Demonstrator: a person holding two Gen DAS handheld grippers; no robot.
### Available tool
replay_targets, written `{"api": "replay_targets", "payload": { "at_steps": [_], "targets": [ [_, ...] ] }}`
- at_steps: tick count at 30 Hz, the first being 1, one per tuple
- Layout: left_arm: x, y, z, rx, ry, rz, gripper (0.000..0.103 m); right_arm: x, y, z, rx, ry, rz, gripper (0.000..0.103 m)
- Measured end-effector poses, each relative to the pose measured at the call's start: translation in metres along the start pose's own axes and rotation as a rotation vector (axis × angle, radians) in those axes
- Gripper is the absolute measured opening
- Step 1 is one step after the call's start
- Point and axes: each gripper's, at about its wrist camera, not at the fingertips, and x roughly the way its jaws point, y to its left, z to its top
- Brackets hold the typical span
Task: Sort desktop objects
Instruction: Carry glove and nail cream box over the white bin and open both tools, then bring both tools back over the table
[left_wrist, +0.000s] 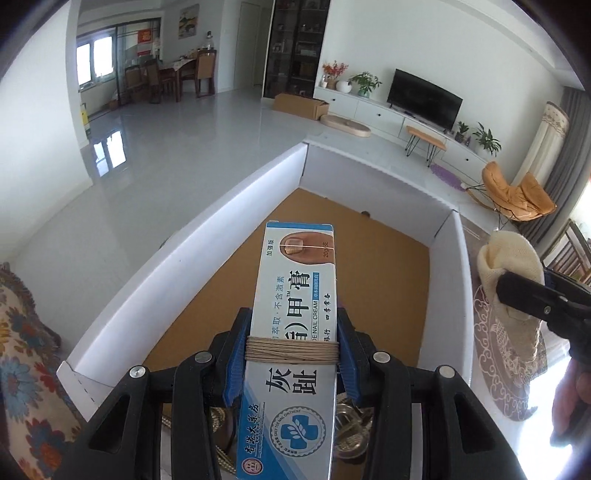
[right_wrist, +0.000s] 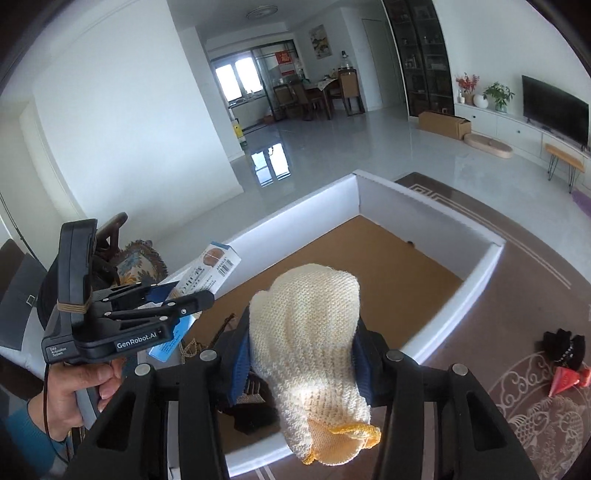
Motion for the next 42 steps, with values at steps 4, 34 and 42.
{"api": "replay_targets", "payload": {
  "at_steps": [4,34,42],
  "targets": [
    [0.038,0.017,-0.007,-0.038,0.100,0.003,0.043,0.081,0.007,-0.002,0.023,0.140,-0.022,0.047],
    [-0.012,-0.283,-0.145,0.285,0.011,-0.395,0.098,-0.143,-0.187,-0.281,0.324,0.029,-0.640,0.103],
    [0.059,-0.322,-0.188,0.337,0.101,-0.271,0.098,-0.164,-0.199,-0.316,0.394,0.050,-0.654,0.103]
  ]
}}
